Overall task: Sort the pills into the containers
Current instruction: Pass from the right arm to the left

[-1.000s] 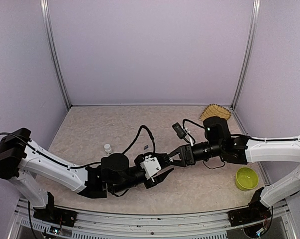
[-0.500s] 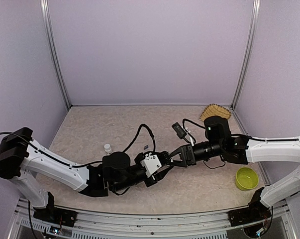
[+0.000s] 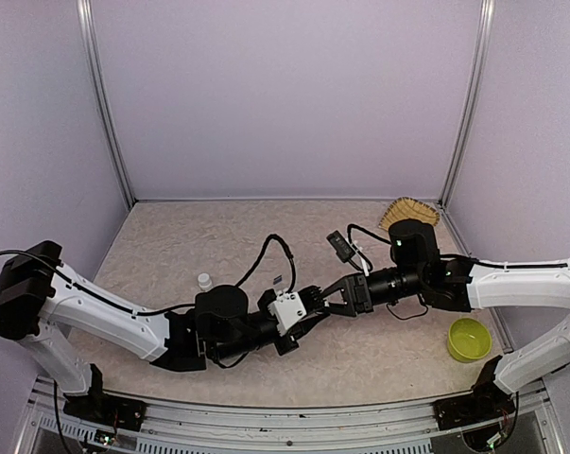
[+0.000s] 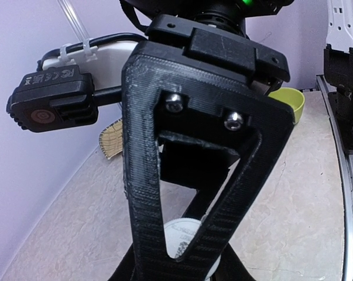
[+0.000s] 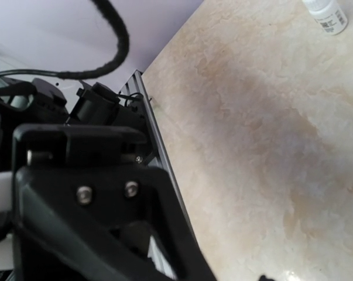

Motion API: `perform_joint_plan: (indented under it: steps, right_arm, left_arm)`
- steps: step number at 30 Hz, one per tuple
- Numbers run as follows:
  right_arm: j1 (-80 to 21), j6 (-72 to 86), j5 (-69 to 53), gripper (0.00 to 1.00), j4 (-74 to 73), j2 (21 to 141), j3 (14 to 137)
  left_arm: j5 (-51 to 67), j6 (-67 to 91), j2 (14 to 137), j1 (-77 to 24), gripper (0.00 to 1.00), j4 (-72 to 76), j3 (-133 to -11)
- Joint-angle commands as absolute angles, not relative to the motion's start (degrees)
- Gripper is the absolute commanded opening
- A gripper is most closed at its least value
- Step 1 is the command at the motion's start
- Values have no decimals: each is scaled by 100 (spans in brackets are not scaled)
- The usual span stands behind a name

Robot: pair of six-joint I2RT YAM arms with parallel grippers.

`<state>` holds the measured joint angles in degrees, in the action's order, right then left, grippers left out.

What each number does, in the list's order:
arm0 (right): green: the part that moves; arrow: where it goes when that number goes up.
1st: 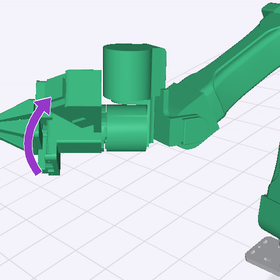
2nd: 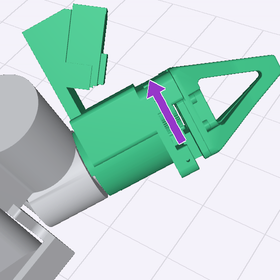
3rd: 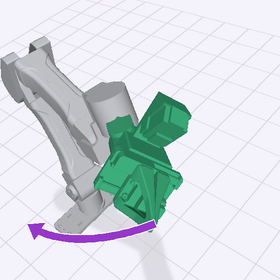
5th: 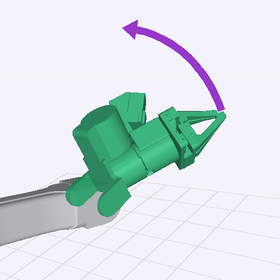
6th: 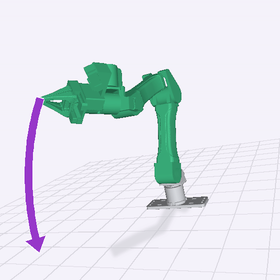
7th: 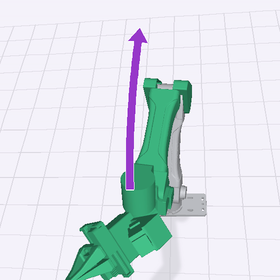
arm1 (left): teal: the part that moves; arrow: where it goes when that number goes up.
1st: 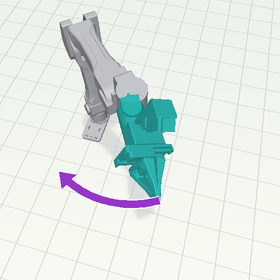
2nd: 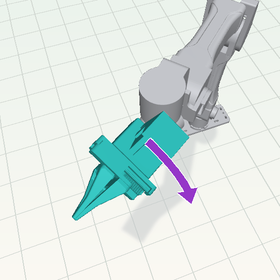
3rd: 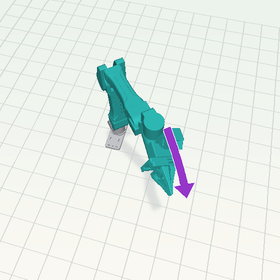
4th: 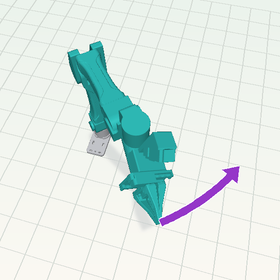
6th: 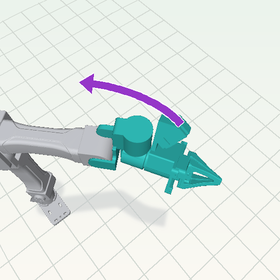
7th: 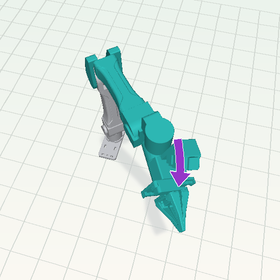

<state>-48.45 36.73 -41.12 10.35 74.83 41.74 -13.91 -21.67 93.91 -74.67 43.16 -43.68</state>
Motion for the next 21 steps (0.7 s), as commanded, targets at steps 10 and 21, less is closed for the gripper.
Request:
perform_joint_plan:
  steps: [10,21]
  right_arm:
    - [-4855,3513,-4117,40,1053,7479,4277]
    - [-4827,3454,-4284,70,1145,7398,4203]
  left_arm:
    - [-1293,-2014,9444,-7414,35,4302,-4632]
    - [-1249,-1940,9447,-7415,6,4354,-4596]
